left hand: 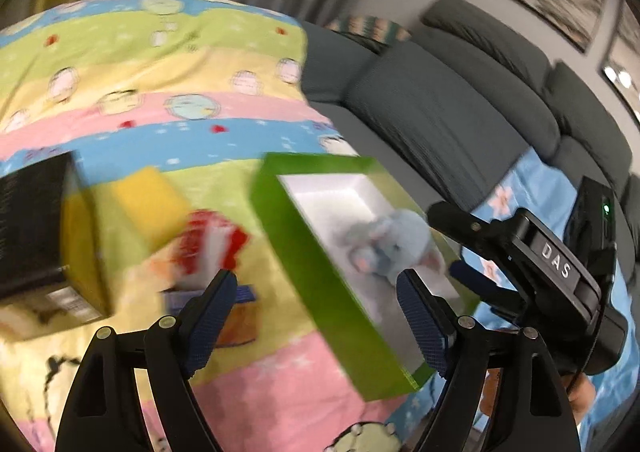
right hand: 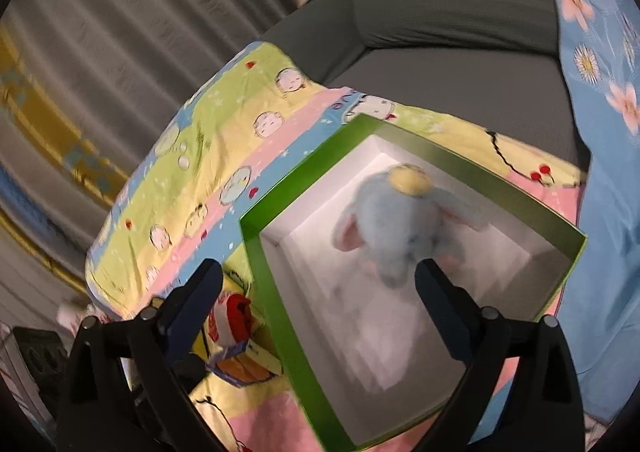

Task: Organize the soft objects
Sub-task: 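Lower the plush into the white box and open the right gripper, then move the right gripper back to the cream towel on the cloth pile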

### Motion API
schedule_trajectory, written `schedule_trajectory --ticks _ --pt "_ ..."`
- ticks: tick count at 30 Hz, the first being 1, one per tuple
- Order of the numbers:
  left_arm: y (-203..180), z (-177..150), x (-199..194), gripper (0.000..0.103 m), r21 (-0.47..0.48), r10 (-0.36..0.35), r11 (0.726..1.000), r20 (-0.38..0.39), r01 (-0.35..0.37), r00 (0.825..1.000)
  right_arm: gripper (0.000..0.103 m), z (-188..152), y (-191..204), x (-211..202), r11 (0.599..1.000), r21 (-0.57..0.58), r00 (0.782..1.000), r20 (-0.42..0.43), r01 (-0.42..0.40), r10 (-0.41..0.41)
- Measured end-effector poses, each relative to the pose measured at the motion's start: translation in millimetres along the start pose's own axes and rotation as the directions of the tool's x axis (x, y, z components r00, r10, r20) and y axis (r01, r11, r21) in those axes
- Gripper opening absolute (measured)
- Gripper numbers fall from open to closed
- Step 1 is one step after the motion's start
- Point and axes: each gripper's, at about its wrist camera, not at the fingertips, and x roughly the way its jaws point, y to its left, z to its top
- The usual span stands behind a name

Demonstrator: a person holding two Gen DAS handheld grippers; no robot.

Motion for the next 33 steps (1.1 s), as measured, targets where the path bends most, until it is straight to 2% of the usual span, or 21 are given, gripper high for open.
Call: schedule_trajectory --ticks 3,4,5,10,14,17,24,30,33 --pt "18.2 -3.1 -21.2 0.084 -0.039 0.059 0.998 0.045 -0.057 0.997 0.102 -6.2 20.6 2.2 0.998 -0.055 1.0 -0.006 -0.024 0.023" --pt "26.0 -4.9 -30.3 0.09 -0.056 0.083 0.995 0.062 -0.08 0.995 0.102 -8.5 25.1 2.8 0.997 -0.068 0.999 -0.01 -0.031 0.03" --pt "30.7 -5.9 -35.0 0.093 -0.069 0.094 0.994 0.066 -0.089 0.993 0.102 -11.3 31.6 3.9 0.995 -0.087 0.999 -0.017 -0.044 0.042" --pt "63.6 -17.2 -67.4 0.094 -0.148 0.117 0.984 0.087 -0.104 0.989 0.102 -29.4 69.9 11.2 0.976 -0.194 0.994 -0.057 -0.098 0.088" --pt "87.9 -26.0 -91.3 0.094 -0.177 0.225 0.963 0.111 -0.203 0.968 0.102 -46.9 98.6 16.3 0.946 -0.28 0.985 -0.098 -0.162 0.139" --pt "102.9 -31.1 -103.6 0.094 -0.203 0.276 0.946 0.098 -0.253 0.956 0.102 -58.6 115.4 22.0 0.929 -0.304 0.975 -0.142 -0.21 0.173" --pt "134.7 -46.7 -143.2 0.094 -0.246 0.361 0.912 0.108 -0.327 0.926 0.102 -94.8 158.7 23.6 0.886 -0.414 0.976 -0.139 -0.211 0.167" --pt "172.2 -71.2 -176.9 0.094 -0.318 0.445 0.861 0.095 -0.396 0.891 0.102 -125.6 185.6 26.7 0.84 -0.488 0.97 -0.166 -0.235 0.175" --pt "193.1 -84.9 -190.5 0.094 -0.335 0.507 0.824 0.077 -0.457 0.858 0.102 -142.7 198.3 28.4 0.815 -0.511 0.96 -0.199 -0.274 0.199"
